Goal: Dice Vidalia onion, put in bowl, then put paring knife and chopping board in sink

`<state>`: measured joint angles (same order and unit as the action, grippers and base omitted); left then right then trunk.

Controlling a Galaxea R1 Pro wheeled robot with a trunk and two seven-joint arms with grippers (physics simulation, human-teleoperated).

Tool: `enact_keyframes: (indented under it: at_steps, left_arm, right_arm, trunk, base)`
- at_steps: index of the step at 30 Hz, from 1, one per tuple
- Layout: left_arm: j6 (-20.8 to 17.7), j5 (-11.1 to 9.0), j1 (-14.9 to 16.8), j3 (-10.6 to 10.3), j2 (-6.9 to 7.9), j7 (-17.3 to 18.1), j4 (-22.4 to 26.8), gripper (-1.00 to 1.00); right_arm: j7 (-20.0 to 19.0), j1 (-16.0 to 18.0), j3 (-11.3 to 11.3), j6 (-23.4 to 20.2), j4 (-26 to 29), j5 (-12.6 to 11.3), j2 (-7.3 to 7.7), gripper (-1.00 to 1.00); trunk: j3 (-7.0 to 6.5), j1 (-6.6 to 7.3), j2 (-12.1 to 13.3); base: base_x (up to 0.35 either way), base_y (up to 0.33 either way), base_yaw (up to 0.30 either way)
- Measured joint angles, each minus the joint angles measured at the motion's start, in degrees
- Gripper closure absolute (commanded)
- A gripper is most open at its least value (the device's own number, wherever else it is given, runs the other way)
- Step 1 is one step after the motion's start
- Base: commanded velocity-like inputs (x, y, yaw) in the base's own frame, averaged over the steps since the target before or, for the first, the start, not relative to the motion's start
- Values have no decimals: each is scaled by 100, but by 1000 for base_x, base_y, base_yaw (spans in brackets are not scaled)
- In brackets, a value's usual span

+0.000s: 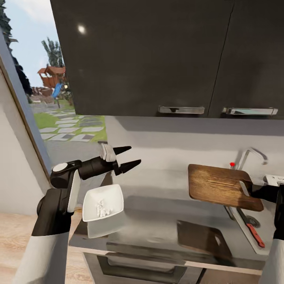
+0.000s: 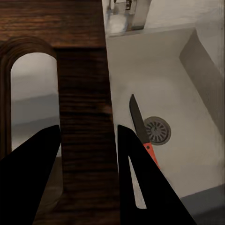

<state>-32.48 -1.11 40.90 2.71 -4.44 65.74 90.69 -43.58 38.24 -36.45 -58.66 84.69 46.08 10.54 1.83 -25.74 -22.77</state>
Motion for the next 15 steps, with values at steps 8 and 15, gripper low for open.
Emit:
enact_keyframes:
  at_steps: [8,15]
  left_arm:
    - [2,2,0,0,0,1,0,-100]
    - [2,3,-1,1,1,0,1,-100]
  right_arm:
    - [-1,0,34,-5,1,3,-9,100]
    - [0,1,39,-11,1,-4,-10,100]
  trunk:
    - [0,0,0]
    - [0,1,-1]
  base:
    - [0,-2,-117]
    - [26,-163,-9]
